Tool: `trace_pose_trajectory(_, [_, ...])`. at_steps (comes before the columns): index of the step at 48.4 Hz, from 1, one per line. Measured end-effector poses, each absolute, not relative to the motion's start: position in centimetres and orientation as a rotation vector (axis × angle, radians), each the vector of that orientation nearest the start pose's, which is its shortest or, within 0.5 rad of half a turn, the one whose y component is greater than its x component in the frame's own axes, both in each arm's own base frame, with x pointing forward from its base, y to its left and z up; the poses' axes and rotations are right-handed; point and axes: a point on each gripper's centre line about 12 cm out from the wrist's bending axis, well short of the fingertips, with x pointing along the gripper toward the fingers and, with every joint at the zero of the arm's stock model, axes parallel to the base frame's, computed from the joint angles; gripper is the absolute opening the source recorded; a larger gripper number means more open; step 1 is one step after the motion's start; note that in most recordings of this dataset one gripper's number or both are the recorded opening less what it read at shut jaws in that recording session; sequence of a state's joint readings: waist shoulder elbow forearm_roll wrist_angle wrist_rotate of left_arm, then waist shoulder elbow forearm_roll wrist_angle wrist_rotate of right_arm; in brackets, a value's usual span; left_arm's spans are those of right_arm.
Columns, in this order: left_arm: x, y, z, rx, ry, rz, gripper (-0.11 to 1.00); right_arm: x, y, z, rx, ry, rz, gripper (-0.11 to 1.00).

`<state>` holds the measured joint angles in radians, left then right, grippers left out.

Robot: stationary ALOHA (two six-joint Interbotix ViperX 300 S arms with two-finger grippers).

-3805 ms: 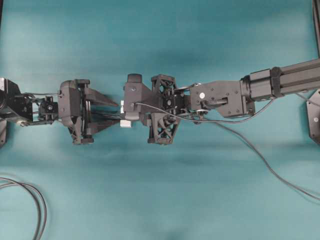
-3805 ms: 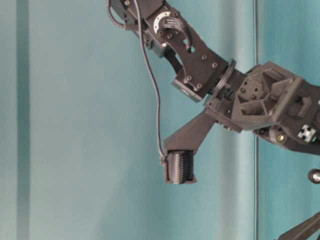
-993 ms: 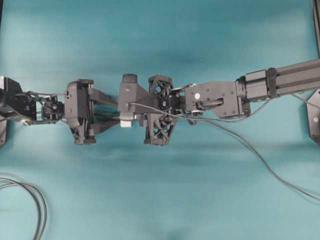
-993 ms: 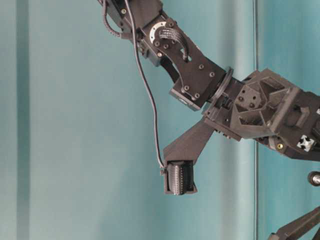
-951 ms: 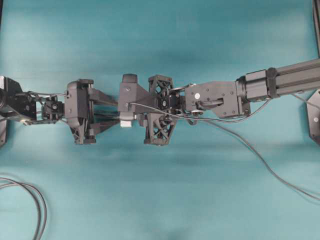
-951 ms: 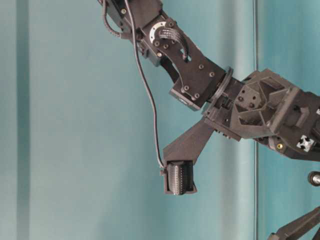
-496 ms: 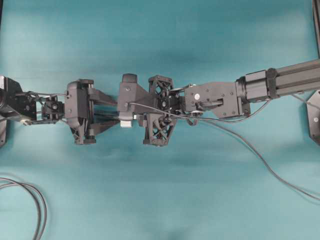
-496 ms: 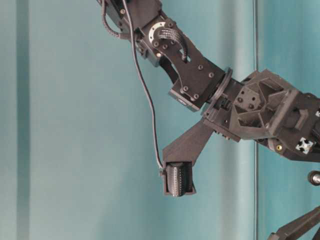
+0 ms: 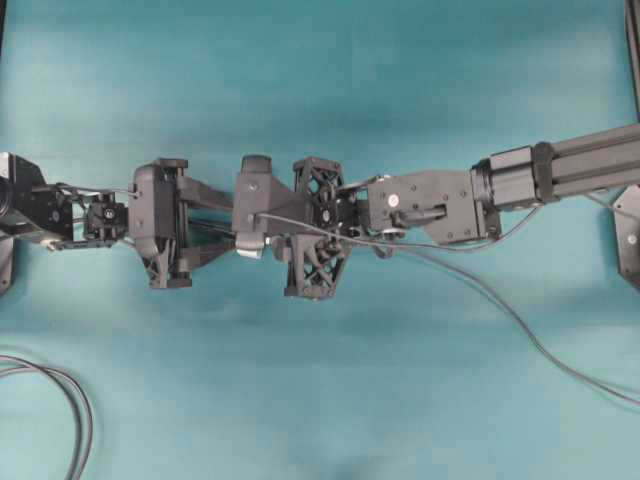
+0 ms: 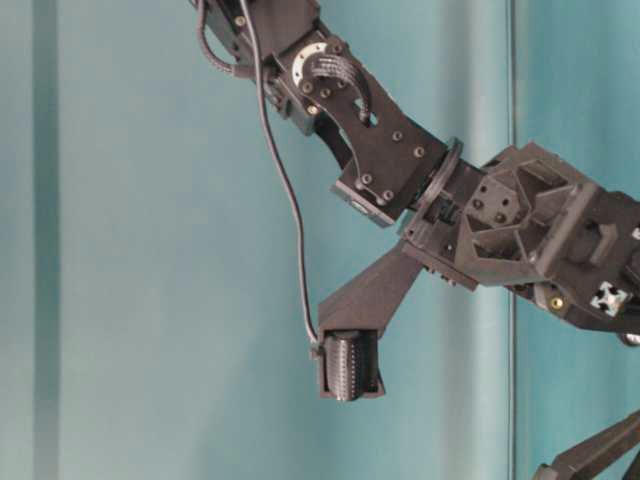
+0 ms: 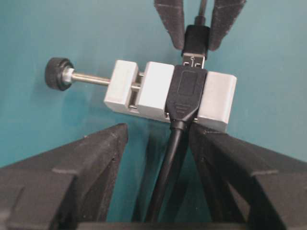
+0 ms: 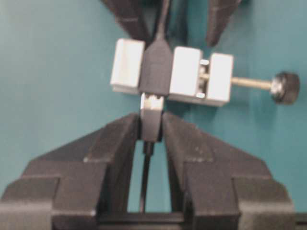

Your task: Insert the USB cable into the female connector supported by the left arm.

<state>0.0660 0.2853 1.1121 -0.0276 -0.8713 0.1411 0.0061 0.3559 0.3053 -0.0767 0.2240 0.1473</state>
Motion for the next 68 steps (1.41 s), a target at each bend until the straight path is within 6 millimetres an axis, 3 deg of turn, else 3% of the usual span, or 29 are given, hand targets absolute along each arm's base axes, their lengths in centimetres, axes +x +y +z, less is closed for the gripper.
trace_pose_trajectory(15, [29.2,2.4,4.3,0.113,0.498,0.061,0.69,47.4,0.2,11.3,0.06,0.867,-0.039,0.21])
trace_pose_trajectory(39, [30.2,2.0,4.4,0.115,0.543,0.042,0.69,47.4,0.3,11.3,0.065,0.867,-0.04,0.21])
trace_pose_trajectory(46, [31.3,1.7,4.6,0.114,0.541,0.034,0.69,47.3,0.2,11.2,0.066,0.87,-0.043,0.21])
trace_pose_trajectory(53, [34.2,1.6,5.3,0.12,0.488,0.028,0.69,47.6,0.3,11.5,0.063,0.852,-0.039,-0.01])
trace_pose_trajectory(68, [34.5,1.3,5.2,0.124,0.508,0.018,0.69,47.6,0.3,11.6,0.06,0.85,-0.037,-0.01])
